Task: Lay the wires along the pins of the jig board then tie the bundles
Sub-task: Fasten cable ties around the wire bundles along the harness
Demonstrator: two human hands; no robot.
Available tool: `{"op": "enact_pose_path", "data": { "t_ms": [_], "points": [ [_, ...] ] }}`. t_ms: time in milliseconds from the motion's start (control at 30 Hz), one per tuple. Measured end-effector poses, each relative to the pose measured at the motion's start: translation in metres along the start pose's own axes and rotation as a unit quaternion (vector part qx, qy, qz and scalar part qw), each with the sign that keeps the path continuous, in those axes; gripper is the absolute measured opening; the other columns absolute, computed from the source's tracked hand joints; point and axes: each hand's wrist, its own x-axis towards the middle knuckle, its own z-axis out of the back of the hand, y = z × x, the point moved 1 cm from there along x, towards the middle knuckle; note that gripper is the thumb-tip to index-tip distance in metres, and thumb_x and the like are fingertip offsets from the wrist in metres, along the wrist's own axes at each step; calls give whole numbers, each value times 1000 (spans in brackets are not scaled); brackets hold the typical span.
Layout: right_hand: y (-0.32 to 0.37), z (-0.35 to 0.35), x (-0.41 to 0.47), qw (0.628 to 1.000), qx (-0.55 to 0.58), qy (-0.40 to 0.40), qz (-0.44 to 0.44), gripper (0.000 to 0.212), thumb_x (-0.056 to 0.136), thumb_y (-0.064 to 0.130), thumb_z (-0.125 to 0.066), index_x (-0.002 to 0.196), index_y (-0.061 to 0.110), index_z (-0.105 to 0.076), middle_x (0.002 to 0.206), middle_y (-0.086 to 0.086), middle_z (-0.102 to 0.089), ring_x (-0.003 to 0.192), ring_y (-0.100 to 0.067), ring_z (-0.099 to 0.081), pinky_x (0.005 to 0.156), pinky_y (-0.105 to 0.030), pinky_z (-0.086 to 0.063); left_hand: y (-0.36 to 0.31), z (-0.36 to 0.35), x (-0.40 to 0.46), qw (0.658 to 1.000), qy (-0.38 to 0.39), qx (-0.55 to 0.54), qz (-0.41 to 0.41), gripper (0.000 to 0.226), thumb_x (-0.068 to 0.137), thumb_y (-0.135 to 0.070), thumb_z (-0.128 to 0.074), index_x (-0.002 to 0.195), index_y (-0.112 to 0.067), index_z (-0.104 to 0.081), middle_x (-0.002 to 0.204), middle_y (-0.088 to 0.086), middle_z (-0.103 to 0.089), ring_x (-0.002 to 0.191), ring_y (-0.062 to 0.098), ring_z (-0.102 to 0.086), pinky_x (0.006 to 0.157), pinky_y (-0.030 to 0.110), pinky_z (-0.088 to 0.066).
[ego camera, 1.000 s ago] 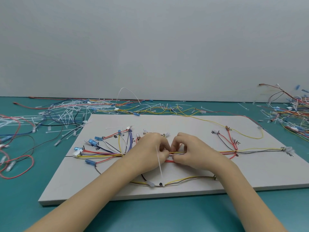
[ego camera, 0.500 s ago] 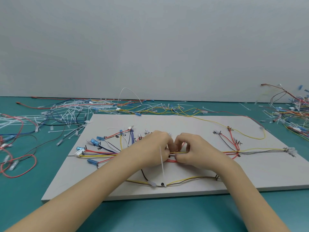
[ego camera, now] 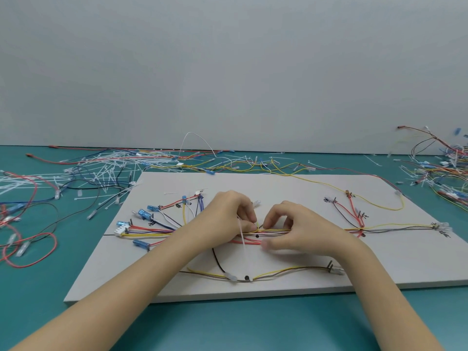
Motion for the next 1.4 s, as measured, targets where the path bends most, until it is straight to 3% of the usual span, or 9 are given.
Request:
{"op": "enact_pose_path", "data": {
  "t_ms": [133, 267, 367, 467, 800, 1067, 1133, 1233, 1400],
  "points": [
    [0, 3, 0, 1000, -1, 17, -10, 23, 67, 34, -84, 81, 31, -66, 94, 6, -63, 72, -6, -53, 69, -21, -45, -1, 5, 5, 1000, 25, 2, 19, 15, 74, -9, -81, 68, -20, -73, 68, 0, -71, 52, -4, -57, 54, 9, -45],
    [1, 3, 1, 1000, 11, 10, 0, 8, 76, 21, -79, 80, 26, -73, 76, 5, -67, 62, -5, -51, 60, -17, -44, -5, 9, 6, 997, 69, 14, 37, 18, 81, -12, -73, 69, -26, -72, 72, 1, -73, 55, 0, -55, 56, 16, -45],
    [1, 1, 2, 1000, 22, 2, 10, 5, 80, 17, -76, 79, 22, -75, 70, 6, -66, 59, -6, -48, 57, -15, -41, -10, 12, 7, 995, 89, 32, 44, 22, 82, -7, -60, 78, -21, -77, 61, -13, -67, 52, -5, -52, 50, 10, -39],
    [1, 2, 2, 1000, 11, 8, 15, 4, 85, 18, -72, 83, 20, -75, 82, 0, -69, 65, -9, -50, 64, -23, -43, -13, 10, 9, 993, 94, 70, 30, 32, 81, 0, -53, 85, -18, -78, 76, -9, -72, 73, 4, -63, 63, 19, -50],
    [2, -3, 3, 1000, -19, 4, 18, 7, 93, 18, -61, 88, 22, -64, 87, 3, -63, 74, -7, -51, 68, -21, -41, -4, 2, 14, 999, 11, -23, 22, 28, 73, 3, -73, 85, -17, -58, 73, 0, -73, 61, 1, -65, 60, 15, -51],
    [14, 0, -1, 994, 3, -94, 57, 23, 69, 19, -81, 72, 33, -62, 88, 7, -62, 86, -12, -54, 76, -19, -41, 8, -3, 15, 990, -27, -124, 68, 41, 66, 1, -83, 90, -16, -54, 67, 0, -72, 56, 7, -66, 53, 18, -50],
    [20, -1, -3, 991, 48, -99, 75, 22, 66, 22, -83, 65, 30, -62, 76, 12, -62, 75, -6, -52, 69, -16, -40, 10, -6, 13, 988, -40, -132, 73, 45, 65, 1, -83, 93, -16, -51, 65, -2, -72, 56, 7, -66, 53, 19, -49],
    [21, -4, -3, 998, 21, -44, 36, 27, 68, 27, -83, 56, 18, -60, 51, 11, -52, 51, -3, -42, 52, -20, -36, 12, -8, 11, 985, -56, -145, 76, 49, 64, 1, -83, 95, -14, -48, 66, -1, -73, 60, 9, -69, 58, 26, -56],
    [18, -3, -4, 999, -22, 28, -31, 21, 70, 33, -84, 70, 16, -71, 60, 8, -60, 56, -4, -50, 57, -20, -41, 15, -9, 9, 978, -69, -179, 82, 48, 63, 2, -85, 91, -12, -48, 67, 6, -74, 68, 18, -73, 69, 37, -61]
  ]
}}
